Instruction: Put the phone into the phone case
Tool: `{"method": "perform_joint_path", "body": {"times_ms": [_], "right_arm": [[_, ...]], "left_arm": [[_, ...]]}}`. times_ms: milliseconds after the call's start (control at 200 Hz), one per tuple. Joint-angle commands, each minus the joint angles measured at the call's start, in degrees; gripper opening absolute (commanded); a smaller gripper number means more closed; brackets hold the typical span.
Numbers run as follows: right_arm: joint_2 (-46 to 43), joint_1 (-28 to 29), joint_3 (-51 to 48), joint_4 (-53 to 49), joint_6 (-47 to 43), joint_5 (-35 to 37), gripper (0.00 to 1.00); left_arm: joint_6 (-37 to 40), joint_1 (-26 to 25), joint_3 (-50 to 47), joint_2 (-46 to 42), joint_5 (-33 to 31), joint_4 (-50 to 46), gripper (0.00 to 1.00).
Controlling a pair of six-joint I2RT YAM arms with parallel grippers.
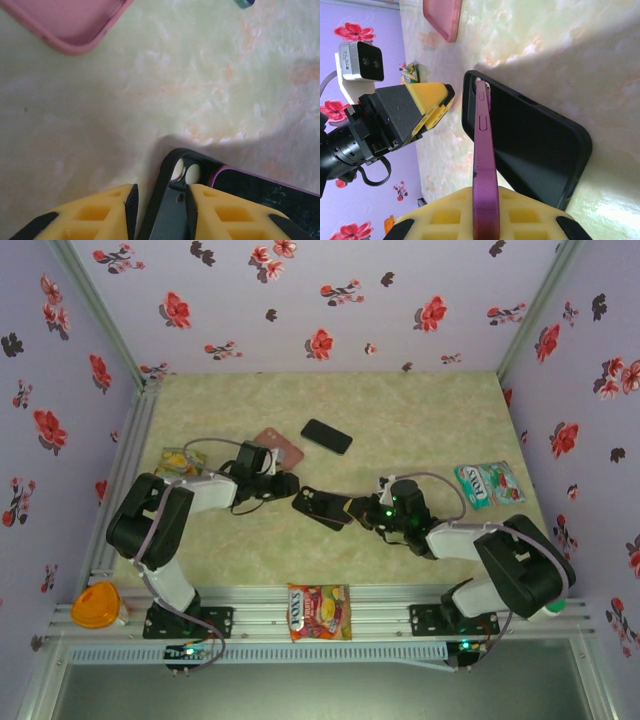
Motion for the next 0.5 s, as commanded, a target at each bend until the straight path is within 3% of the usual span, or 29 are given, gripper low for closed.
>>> {"method": "perform_joint_path", "body": {"times_ms": [0, 495], "right_arm": [[-2.1, 0.6, 2.1, -0.8, -0.5, 1.3, 0.00], [3.9, 0.6, 1.9, 6.2, 2.7, 0.7, 0.00]], "left_arm": [[0.0, -0.1, -1.4, 0.9, 0.9, 1.4, 0.35], [-1.0, -2.2, -2.6, 1.6, 1.4, 3.9, 0.35]]}}
